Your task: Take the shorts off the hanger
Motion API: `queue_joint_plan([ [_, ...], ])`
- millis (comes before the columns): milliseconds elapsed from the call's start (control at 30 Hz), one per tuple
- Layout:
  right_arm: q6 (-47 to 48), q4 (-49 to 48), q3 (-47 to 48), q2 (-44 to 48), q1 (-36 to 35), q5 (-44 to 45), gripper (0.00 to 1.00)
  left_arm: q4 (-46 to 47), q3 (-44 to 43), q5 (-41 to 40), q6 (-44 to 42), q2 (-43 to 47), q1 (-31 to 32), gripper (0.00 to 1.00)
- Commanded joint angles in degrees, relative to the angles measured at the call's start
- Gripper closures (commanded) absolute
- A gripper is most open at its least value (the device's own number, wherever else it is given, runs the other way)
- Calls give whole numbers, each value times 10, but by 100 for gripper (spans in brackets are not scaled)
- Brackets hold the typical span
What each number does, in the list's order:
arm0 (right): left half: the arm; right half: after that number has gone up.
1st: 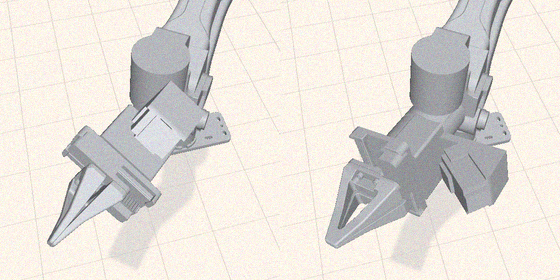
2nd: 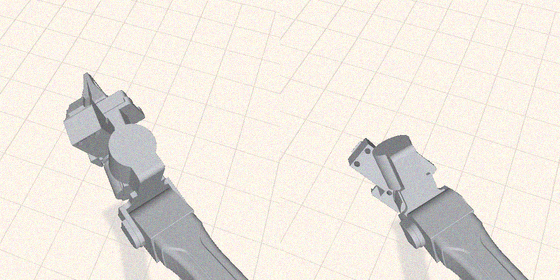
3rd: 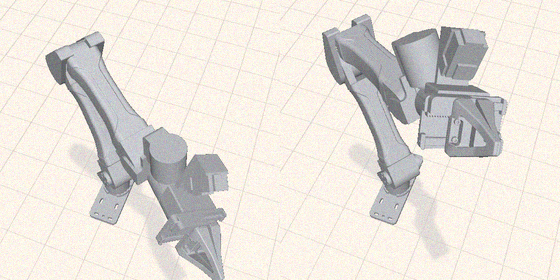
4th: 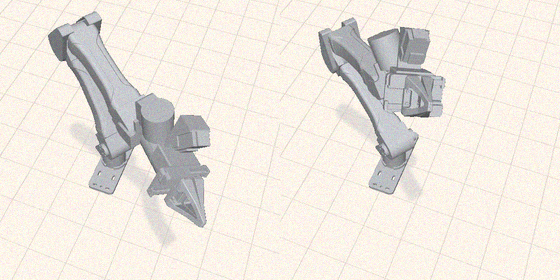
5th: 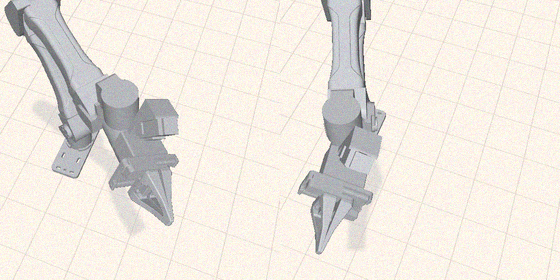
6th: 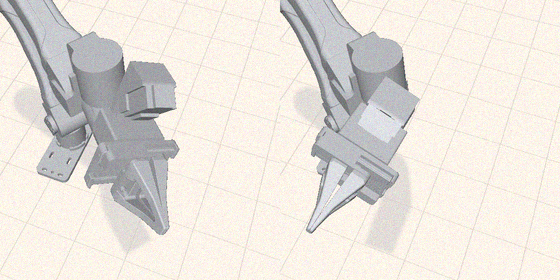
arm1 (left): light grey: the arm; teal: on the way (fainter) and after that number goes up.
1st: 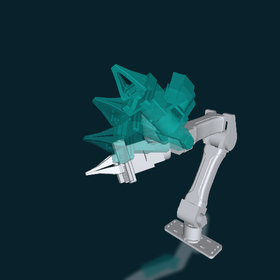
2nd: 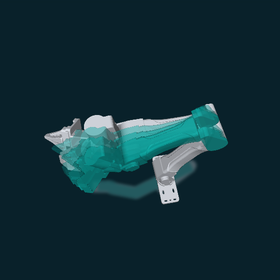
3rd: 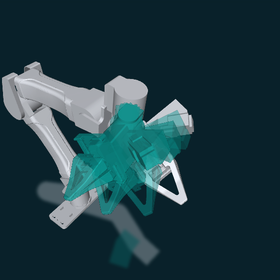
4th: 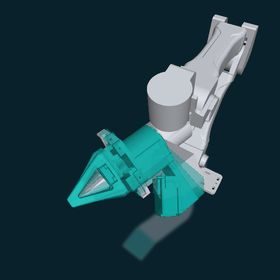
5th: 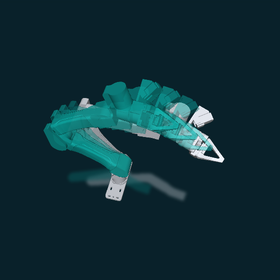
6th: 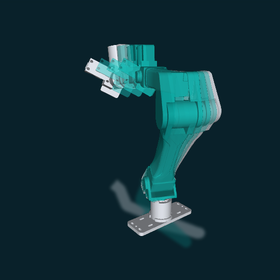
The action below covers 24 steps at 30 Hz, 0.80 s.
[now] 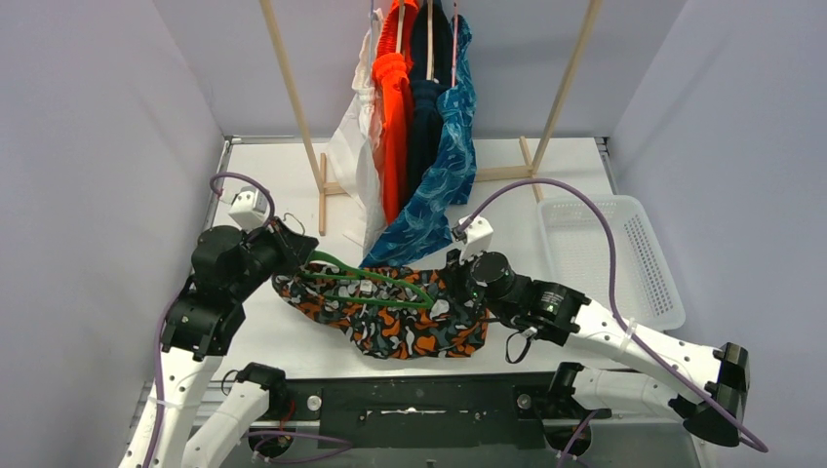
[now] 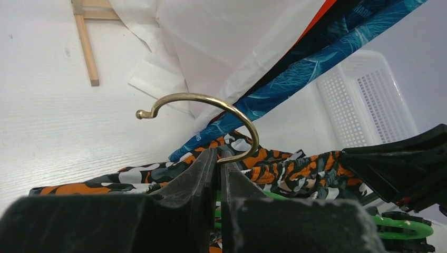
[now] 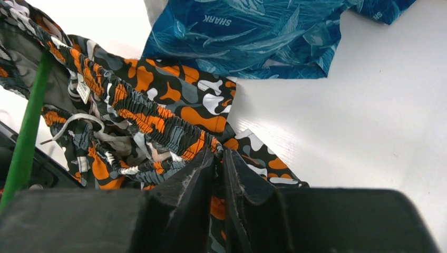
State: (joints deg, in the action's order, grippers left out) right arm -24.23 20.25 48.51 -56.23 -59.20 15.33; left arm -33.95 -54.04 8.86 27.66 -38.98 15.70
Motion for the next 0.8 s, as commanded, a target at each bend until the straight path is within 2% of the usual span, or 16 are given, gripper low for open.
queue_joint_plan([
  [0,8,6,41,5,4,5,84,40,-6,12,-5,1,-3,100],
  [167,-8,11,47,36,4,-7,66,37,7,18,-13,-6,-4,100],
  [267,-10,-16,35,70,4,-49,48,39,23,24,-12,-7,-4,100],
  [467,1,-115,-14,141,4,-156,23,48,43,28,-14,-6,-4,100],
  [567,7,-132,-25,141,5,-208,17,49,43,31,-14,-8,-3,100],
  [667,30,-94,-5,88,4,-250,10,52,44,35,-15,-8,-3,100],
  [700,35,-78,7,69,3,-248,10,54,43,36,-14,-7,-3,100],
  [767,48,-61,24,35,3,-269,18,53,43,40,-13,-7,-3,100],
])
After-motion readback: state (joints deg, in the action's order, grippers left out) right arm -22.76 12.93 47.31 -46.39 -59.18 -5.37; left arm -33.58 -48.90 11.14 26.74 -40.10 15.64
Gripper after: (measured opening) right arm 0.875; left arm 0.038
